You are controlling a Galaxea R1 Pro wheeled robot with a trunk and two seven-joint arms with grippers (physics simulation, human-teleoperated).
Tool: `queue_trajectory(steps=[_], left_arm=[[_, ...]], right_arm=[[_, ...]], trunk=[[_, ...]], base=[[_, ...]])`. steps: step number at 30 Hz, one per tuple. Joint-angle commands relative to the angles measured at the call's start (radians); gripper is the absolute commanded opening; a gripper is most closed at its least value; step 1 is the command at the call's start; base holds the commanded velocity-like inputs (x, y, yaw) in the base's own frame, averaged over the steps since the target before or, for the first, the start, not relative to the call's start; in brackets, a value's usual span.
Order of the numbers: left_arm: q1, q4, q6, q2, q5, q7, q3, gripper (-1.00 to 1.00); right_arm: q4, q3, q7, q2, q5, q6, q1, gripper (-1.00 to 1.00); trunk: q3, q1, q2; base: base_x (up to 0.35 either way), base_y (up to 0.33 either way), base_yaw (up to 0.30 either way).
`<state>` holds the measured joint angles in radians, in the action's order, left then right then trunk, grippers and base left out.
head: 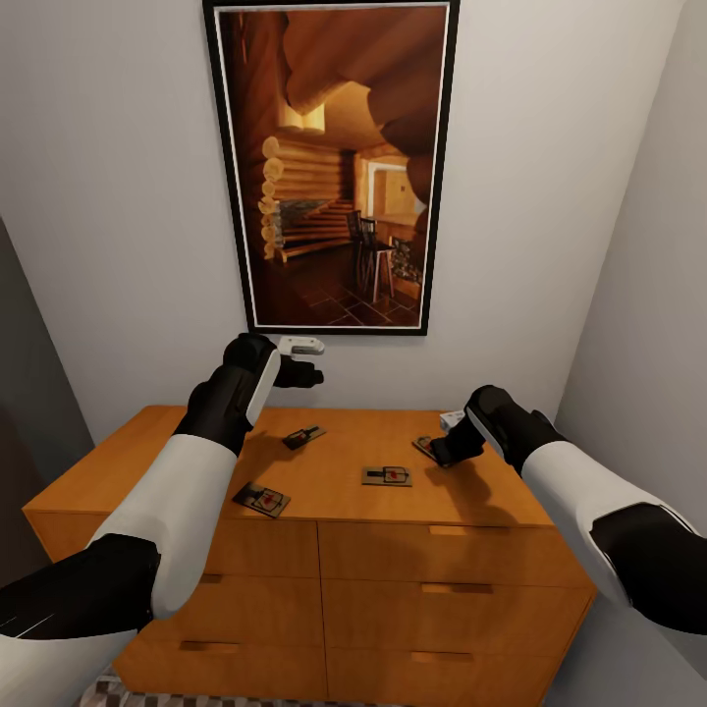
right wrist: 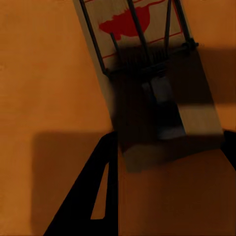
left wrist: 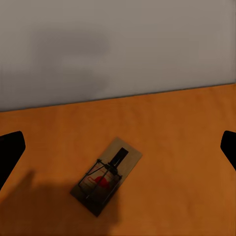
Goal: Take the four mousetraps from the cabinet in the bathroom and place them on the bathroom floor. Make sure all four end up on the same floor surface, and ensure that at least two of them are either under or directly next to the same bathroom sink.
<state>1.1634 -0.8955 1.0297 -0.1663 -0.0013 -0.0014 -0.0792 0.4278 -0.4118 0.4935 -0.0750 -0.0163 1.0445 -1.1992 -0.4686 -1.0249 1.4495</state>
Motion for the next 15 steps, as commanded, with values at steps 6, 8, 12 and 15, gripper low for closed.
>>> queue_trajectory(steps=[6, 8, 12, 15], left_arm=[[0.001, -0.002, 0.004, 0.0, 0.0, 0.0, -0.001, 1.0], [0.001, -0.002, 0.004, 0.0, 0.0, 0.0, -0.001, 1.0], [0.001, -0.002, 0.004, -0.001, 0.0, 0.0, -0.001, 1.0], [0.001, -0.002, 0.004, -0.001, -0.001, 0.0, -0.001, 1.0]], right_arm=[[-0.035, -0.009, 0.0, -0.004, 0.03, 0.003, 0.0, -1.0], [-0.027, -0.008, 0.001, -0.006, 0.03, 0.003, 0.0, -1.0], [0.193, 0.005, 0.004, -0.054, 0.024, 0.003, 0.0, -1.0], [0.197, 0.005, 0.003, -0.054, 0.024, 0.003, 0.0, -1.0]], trunk=[[-0.001, 0.0, 0.0], [-0.001, 0.0, 0.0], [-0.001, 0.0, 0.0], [-0.001, 0.0, 0.0]], base=[[0.0, 0.0, 0.0], [0.0, 0.0, 0.0], [0.0, 0.0, 0.0], [0.0, 0.0, 0.0]])
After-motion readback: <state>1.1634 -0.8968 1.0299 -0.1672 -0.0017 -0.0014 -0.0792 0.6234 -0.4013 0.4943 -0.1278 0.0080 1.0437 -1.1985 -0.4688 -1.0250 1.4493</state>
